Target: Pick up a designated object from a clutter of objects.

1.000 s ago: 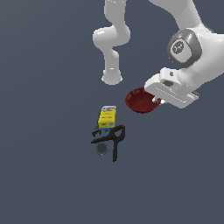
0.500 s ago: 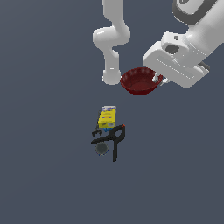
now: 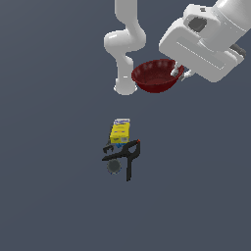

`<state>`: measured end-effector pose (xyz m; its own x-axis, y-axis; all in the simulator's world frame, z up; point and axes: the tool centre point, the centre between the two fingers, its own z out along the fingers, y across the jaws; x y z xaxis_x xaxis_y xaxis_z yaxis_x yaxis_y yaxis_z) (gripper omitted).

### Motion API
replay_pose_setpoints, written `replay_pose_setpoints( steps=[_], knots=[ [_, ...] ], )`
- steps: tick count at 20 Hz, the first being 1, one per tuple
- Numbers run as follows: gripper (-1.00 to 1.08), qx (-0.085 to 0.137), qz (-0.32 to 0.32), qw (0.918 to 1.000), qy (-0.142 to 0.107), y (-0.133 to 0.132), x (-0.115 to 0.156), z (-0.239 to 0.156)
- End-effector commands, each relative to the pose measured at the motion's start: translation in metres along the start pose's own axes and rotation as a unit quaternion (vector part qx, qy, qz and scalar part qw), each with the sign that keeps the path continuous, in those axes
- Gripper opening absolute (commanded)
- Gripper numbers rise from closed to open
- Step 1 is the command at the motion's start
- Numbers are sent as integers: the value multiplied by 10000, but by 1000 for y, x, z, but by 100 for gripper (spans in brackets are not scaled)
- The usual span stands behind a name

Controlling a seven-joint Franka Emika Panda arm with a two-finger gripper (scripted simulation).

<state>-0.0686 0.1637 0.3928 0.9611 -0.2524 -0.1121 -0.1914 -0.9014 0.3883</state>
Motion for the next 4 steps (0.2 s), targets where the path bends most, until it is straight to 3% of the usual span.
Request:
replay_pose_setpoints(
  steps=[1,4],
  knots=[
    [-100,-2,-3,10000,7,4,0,-6],
    [-100,-2,-3,10000,7,5,0,-8]
  ],
)
